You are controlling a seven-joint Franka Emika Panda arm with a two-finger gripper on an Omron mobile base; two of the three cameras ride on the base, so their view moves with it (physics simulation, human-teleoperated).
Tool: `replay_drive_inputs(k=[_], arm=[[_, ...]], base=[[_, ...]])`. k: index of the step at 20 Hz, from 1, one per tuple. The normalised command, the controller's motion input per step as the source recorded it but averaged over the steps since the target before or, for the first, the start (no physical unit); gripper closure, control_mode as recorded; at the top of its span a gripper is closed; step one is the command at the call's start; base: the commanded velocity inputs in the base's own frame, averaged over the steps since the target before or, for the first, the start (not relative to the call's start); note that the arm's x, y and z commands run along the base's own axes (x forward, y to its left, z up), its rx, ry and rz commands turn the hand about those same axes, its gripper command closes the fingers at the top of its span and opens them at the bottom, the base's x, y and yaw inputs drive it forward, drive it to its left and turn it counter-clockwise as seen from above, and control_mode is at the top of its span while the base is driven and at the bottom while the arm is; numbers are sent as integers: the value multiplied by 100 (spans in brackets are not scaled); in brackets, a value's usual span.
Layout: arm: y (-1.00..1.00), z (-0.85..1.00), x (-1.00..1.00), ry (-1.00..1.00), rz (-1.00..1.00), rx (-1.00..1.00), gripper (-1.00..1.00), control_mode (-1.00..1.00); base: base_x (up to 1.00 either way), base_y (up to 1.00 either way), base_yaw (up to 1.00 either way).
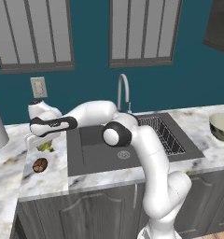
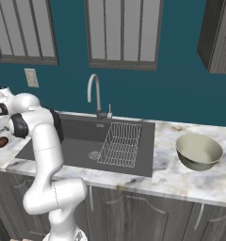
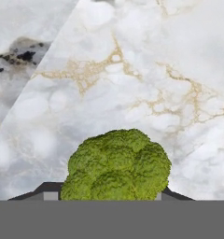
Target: Remove the broccoli and potato from the sink. Then move the bowl and cup from the counter to the sink for washing.
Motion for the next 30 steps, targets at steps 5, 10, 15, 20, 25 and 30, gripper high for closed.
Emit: replay_drive_inputs(k=[5, 10, 15, 20, 25, 30], arm=[[0, -22, 0, 1, 0, 0, 100, -100], [0, -21, 0, 0, 0, 0, 100, -100], [1, -20, 0, 0, 0, 0, 100, -100], [0, -20, 0, 0, 0, 0, 100, -100], [0, -17, 0, 0, 0, 0, -100, -100], [0, -9, 0, 0, 0, 0, -100, -100]], base=[[0, 0, 0], [0, 0, 0], [0, 0, 0], [0, 0, 0], [0, 0, 0], [0, 0, 0]])
